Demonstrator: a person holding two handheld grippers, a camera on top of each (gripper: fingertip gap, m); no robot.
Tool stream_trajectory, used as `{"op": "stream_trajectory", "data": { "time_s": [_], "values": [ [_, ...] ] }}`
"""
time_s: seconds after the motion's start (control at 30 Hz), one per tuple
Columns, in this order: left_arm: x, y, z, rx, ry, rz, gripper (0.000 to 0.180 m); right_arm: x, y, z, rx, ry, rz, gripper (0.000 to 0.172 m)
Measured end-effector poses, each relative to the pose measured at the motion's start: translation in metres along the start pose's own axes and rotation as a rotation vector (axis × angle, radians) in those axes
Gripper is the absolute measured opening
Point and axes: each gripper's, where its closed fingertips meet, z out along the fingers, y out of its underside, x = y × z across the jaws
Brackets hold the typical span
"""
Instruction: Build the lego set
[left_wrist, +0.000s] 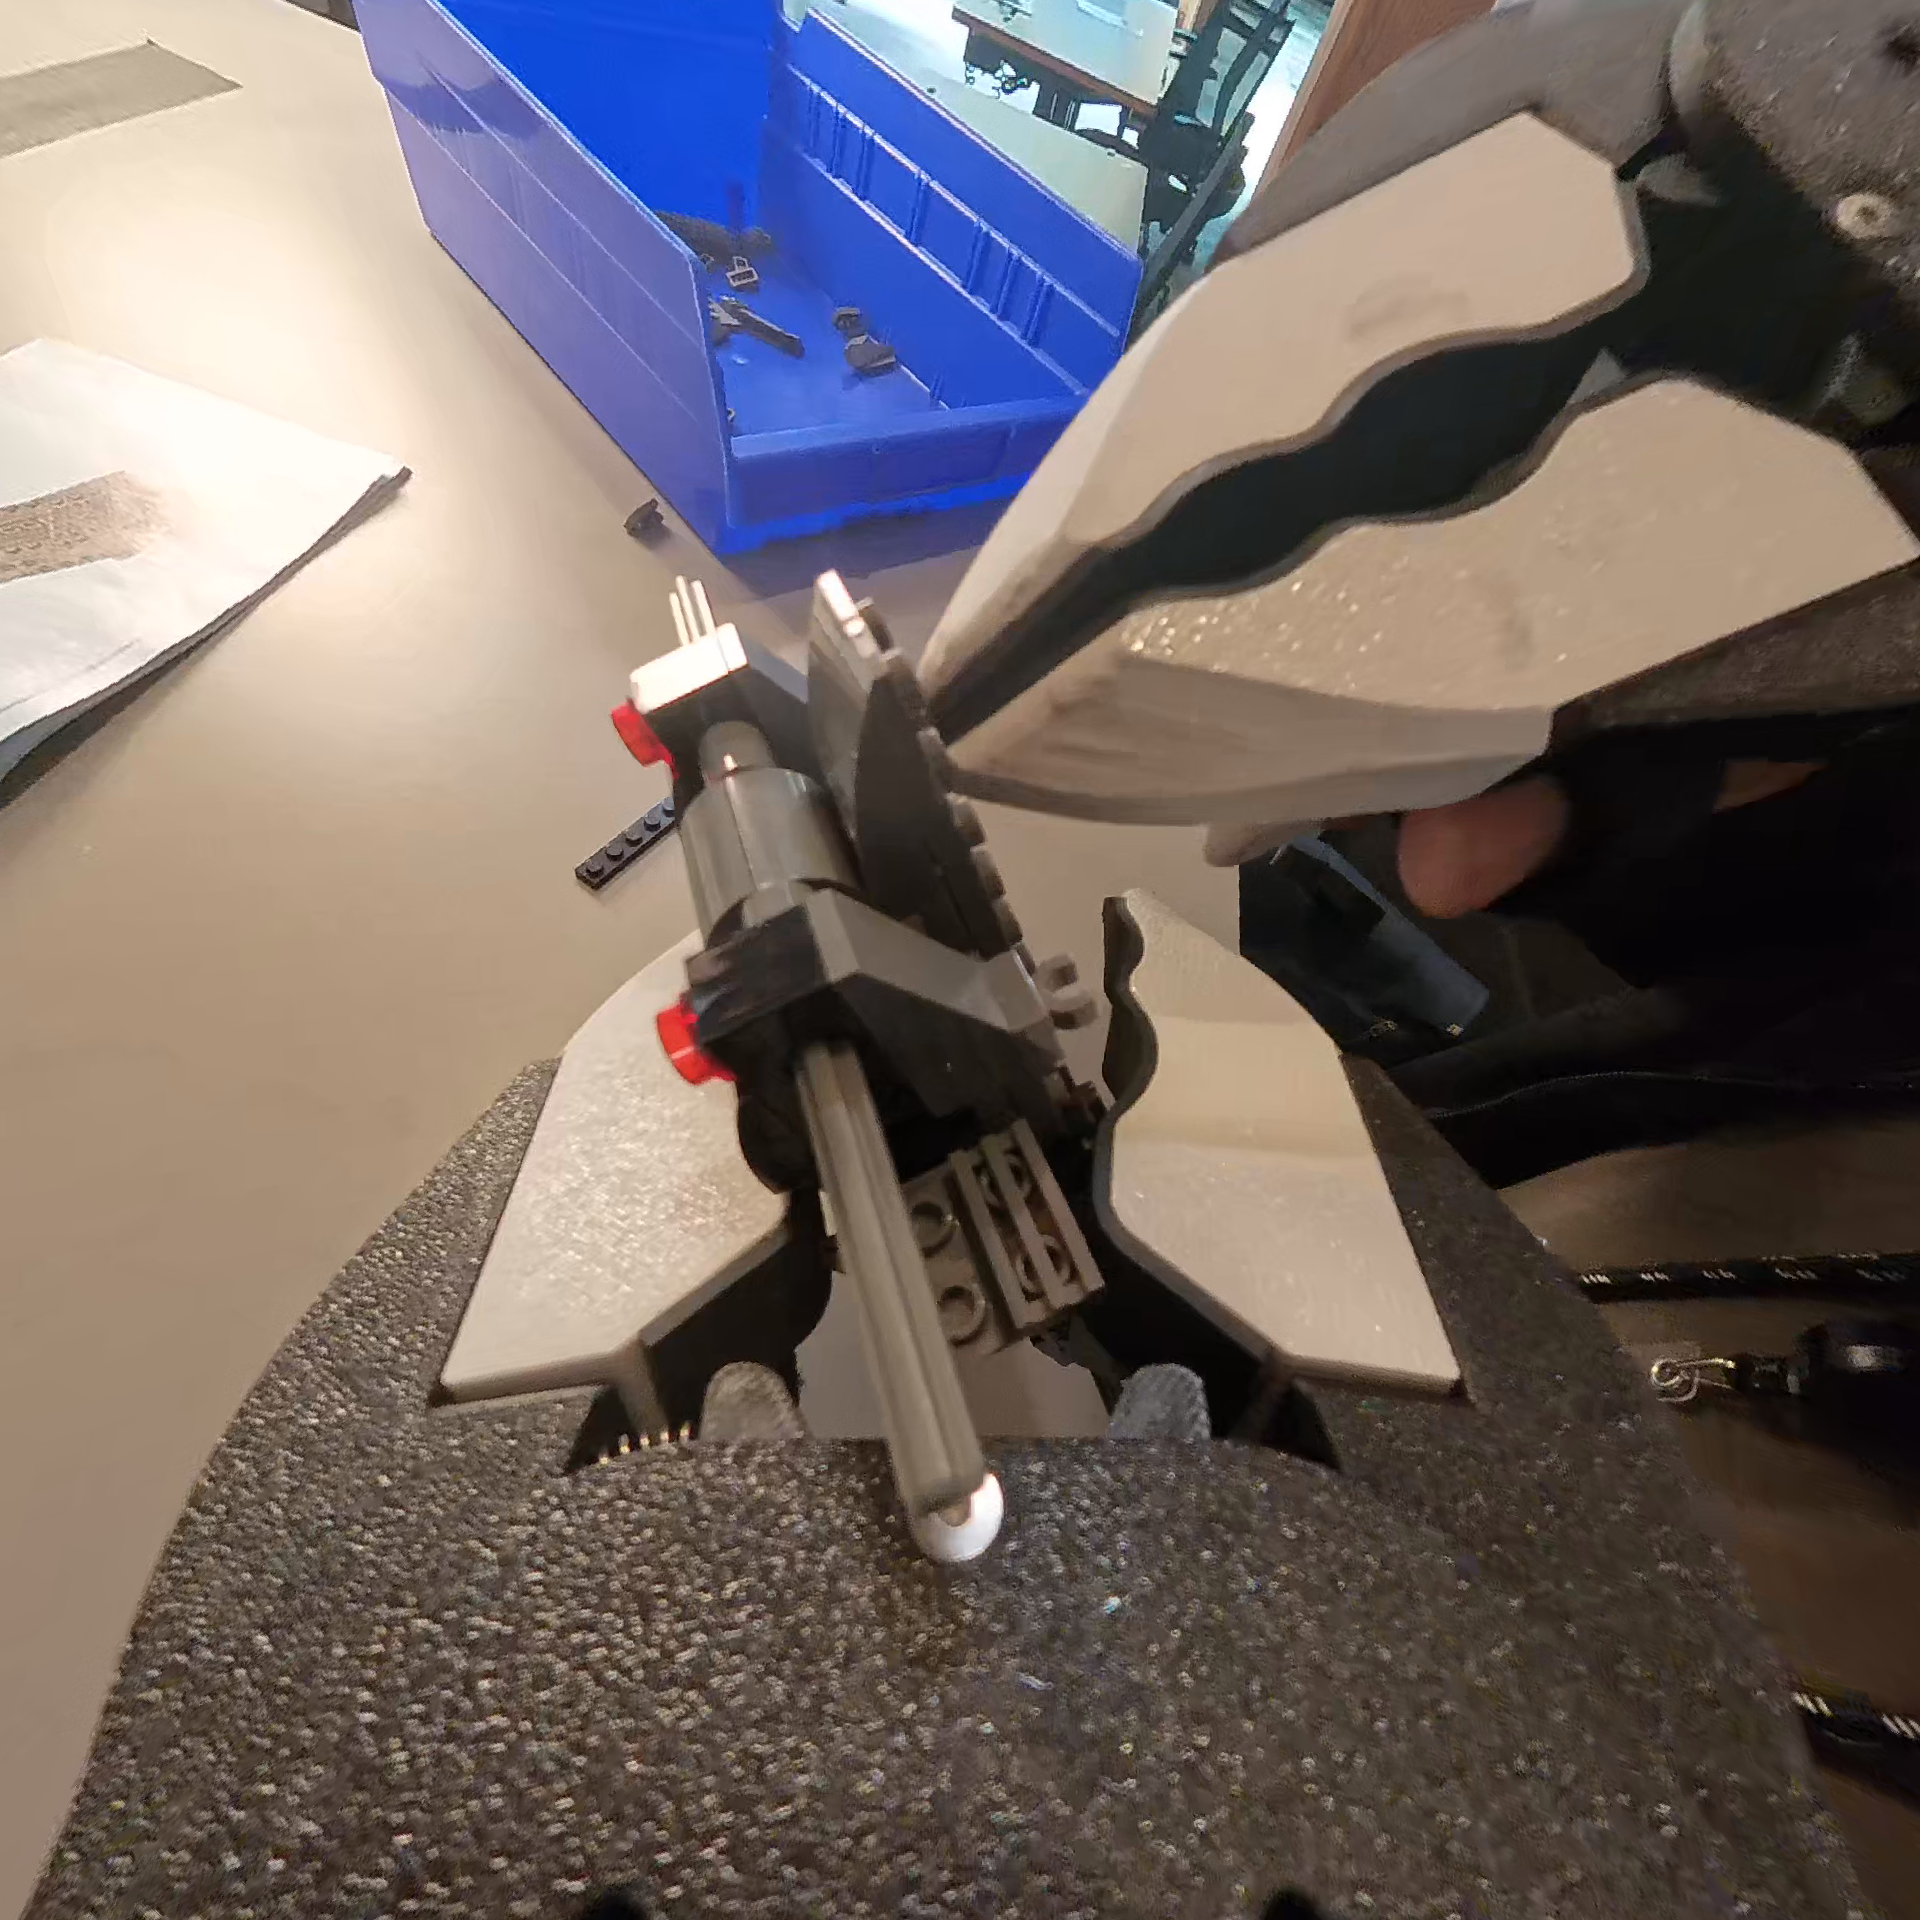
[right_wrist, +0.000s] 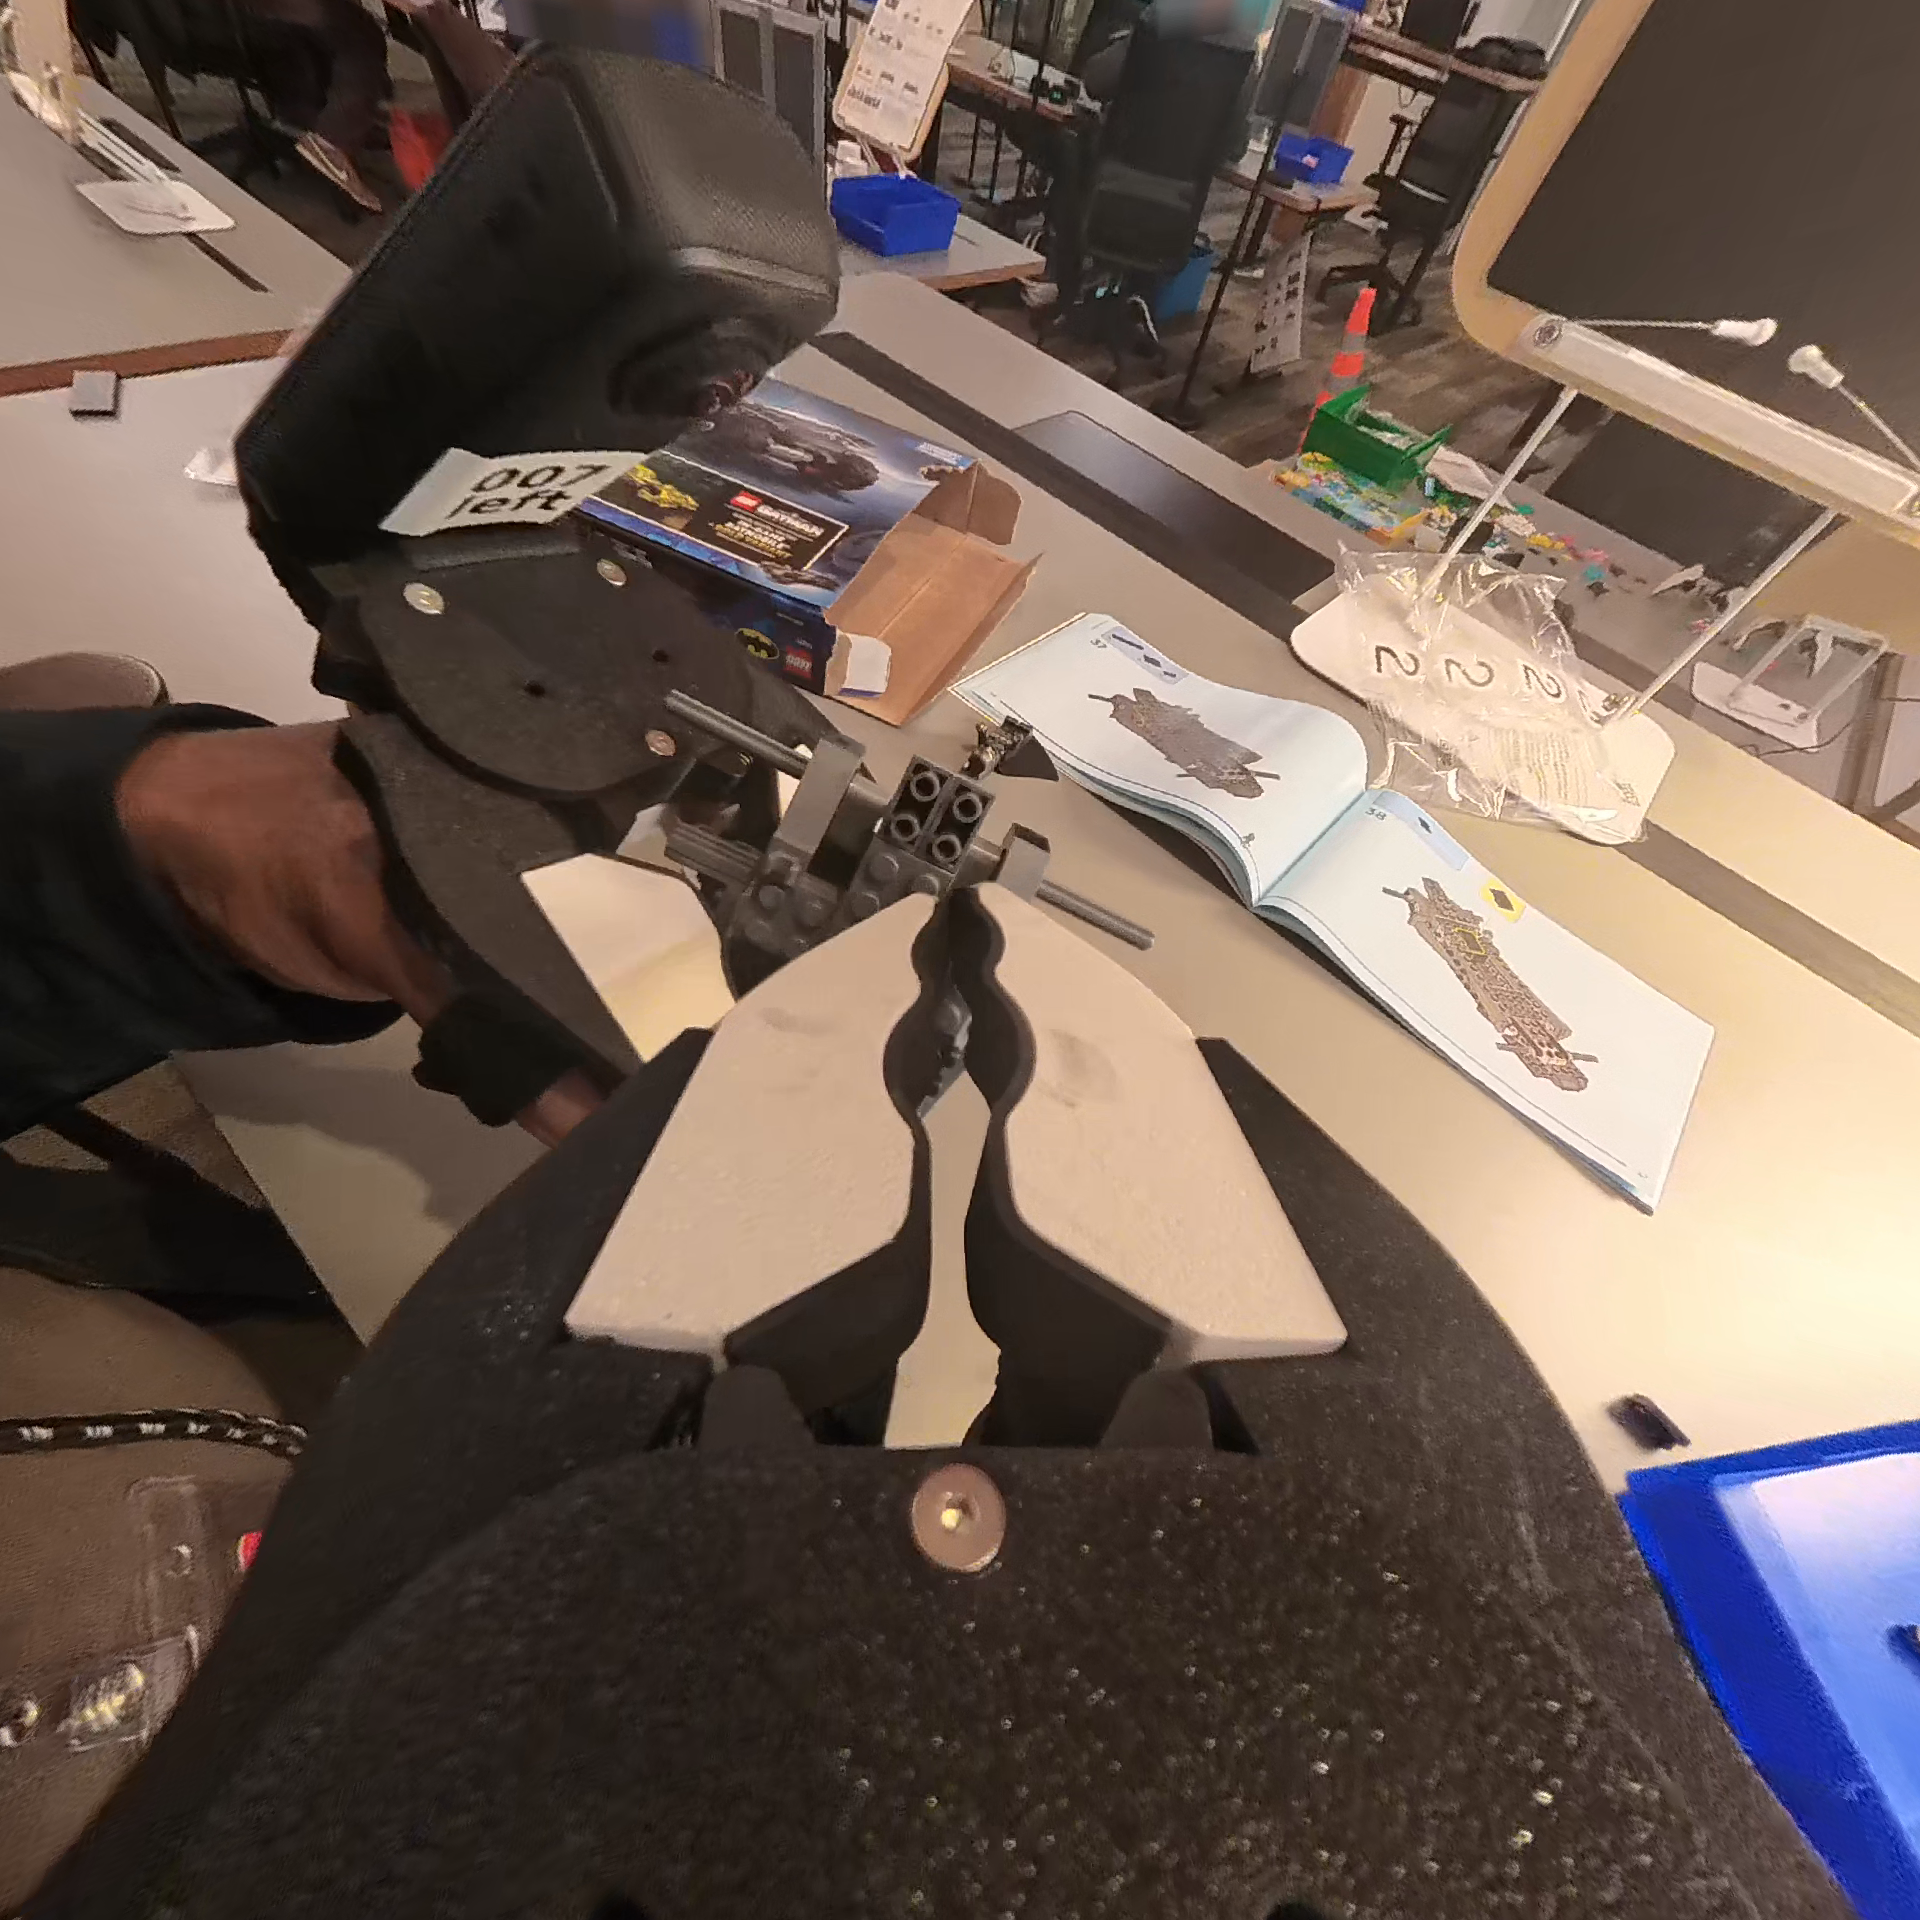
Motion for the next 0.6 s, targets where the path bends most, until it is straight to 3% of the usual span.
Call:
{"op": "stream_trajectory", "data": {
  "time_s": [0.6],
  "values": [
    [0.0056, -0.0020, -0.0008, 0.008, -0.027, 0.006, 0.056, -0.0069, -0.0042, -0.0080, 0.029, 0.011, -0.011, 0.004]
  ]
}}
